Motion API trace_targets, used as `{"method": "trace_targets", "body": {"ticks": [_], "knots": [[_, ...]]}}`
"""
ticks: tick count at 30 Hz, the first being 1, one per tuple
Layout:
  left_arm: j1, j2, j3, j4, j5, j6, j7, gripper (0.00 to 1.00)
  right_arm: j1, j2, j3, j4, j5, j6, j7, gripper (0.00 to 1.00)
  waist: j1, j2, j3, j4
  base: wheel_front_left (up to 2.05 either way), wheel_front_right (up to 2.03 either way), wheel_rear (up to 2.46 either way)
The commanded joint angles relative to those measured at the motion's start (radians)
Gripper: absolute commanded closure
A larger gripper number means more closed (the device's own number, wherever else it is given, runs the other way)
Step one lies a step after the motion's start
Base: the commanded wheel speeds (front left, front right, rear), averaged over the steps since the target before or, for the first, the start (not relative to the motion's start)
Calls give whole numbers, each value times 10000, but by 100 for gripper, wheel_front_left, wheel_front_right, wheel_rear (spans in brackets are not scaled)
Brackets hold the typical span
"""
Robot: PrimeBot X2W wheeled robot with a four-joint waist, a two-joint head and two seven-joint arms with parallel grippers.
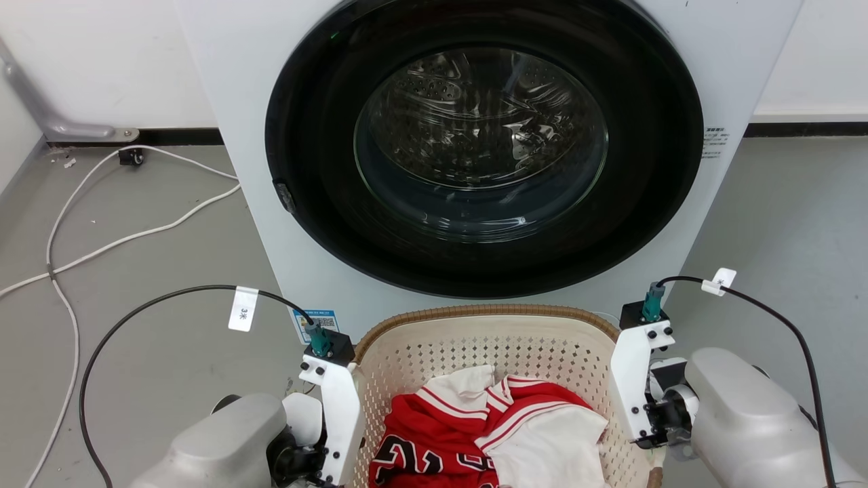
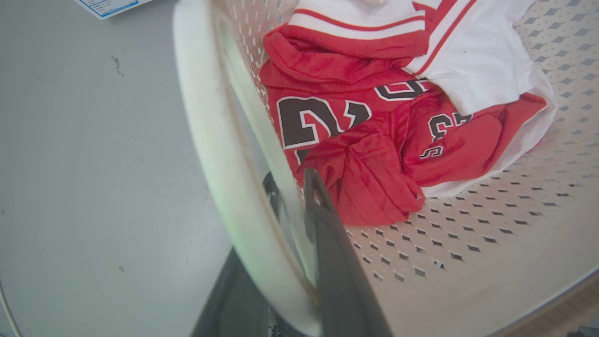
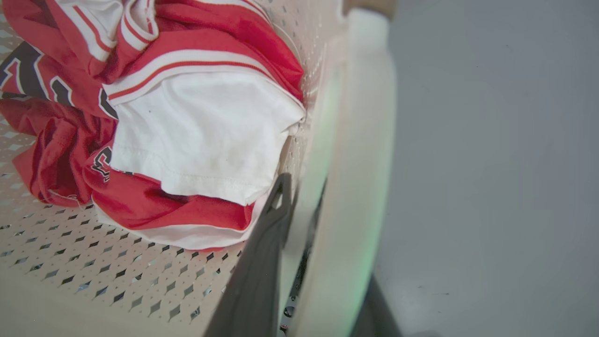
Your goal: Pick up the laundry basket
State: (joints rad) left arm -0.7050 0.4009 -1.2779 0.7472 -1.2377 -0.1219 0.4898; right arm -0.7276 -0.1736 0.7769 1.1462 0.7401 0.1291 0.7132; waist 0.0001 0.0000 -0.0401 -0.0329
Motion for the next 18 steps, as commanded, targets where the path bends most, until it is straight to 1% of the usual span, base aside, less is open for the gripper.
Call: {"method": "trace_targets", "body": {"ticks": [1,18], "knots": [[136,77,-51,-28,75,-144,18,100,-52,-170,75,42,-5,28,-85,100,-1,0,-6,3,0,0,0],[-39,75,-49,-63,89,-144,119,100,-251,-197,414,90,265,28,-109,100,-1,0,26,10,0,0,0]]}}
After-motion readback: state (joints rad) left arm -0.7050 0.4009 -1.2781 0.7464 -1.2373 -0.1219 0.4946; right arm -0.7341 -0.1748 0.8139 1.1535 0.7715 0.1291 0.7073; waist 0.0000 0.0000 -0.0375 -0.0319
